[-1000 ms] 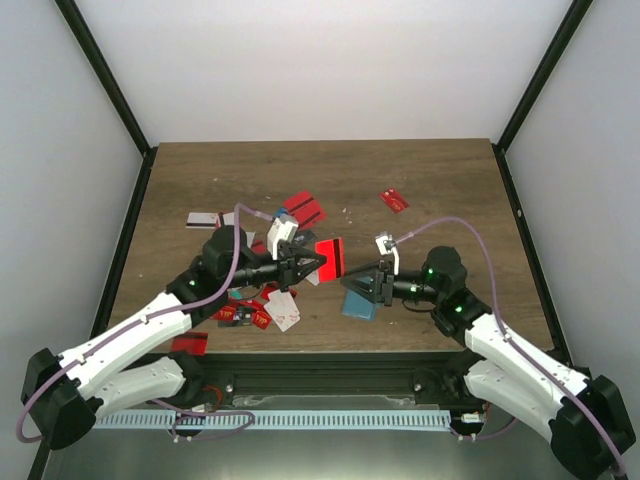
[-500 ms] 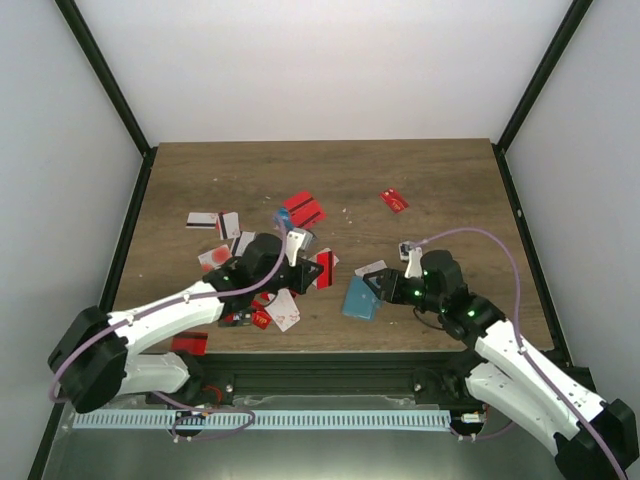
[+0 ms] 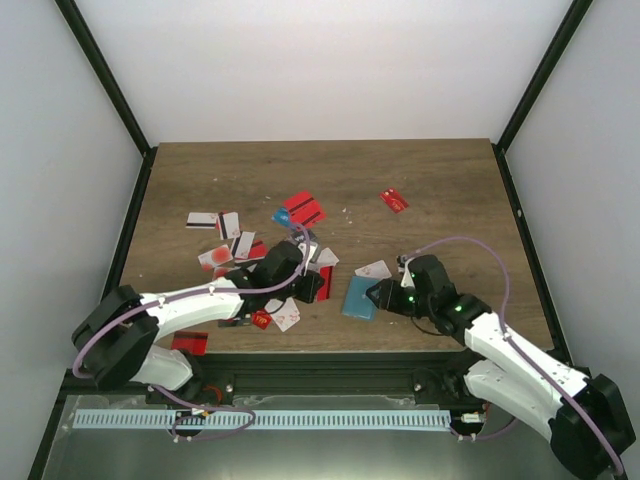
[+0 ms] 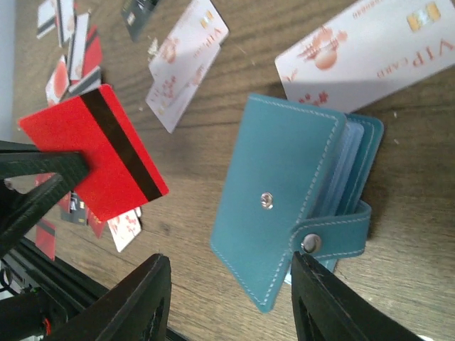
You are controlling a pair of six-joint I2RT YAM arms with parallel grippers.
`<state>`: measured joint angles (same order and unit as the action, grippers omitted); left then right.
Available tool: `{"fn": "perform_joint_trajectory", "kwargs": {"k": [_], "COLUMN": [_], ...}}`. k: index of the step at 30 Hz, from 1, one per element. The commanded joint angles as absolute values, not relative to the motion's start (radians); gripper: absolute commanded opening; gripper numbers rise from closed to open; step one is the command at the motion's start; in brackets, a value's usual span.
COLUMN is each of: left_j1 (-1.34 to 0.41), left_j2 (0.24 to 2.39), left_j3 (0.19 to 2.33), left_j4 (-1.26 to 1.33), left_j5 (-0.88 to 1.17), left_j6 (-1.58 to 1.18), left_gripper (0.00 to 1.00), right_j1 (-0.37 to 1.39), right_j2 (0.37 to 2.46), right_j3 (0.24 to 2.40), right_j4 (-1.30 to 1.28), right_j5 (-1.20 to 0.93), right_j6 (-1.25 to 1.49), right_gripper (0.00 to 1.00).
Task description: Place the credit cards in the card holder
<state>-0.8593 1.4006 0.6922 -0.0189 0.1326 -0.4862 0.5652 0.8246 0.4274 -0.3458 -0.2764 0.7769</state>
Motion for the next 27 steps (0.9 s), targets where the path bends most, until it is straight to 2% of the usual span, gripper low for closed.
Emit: {"fn": "perform_joint_trajectory", "kwargs": {"k": [1,16,27], "left_j1": [-0.868,-0.889,-0.901], "left_j2": [1.423,1.439,1.445], "left_j3": [0.716,0.718,0.715], "left_j4": [-0.017,-0.021,-0.017], "left_j5": [0.120,0.138,0.136], "left_j6": [-0.468,-0.456,-0.451], "left_gripper": [0.04,0.04,0.04], "right_j1": [0.567,0.566,0.566], "right_j2": [0.858,1.017,1.112], "right_j3": [0.408,0.435,0.444], "right_j4": [-0.282,-0.189,-0.082], "right_j5": [-0.308,-0.174,-0.241], "right_j6": [0.793,0.753,0.727], "right_gripper": [0.48,0.54,0.53]}}
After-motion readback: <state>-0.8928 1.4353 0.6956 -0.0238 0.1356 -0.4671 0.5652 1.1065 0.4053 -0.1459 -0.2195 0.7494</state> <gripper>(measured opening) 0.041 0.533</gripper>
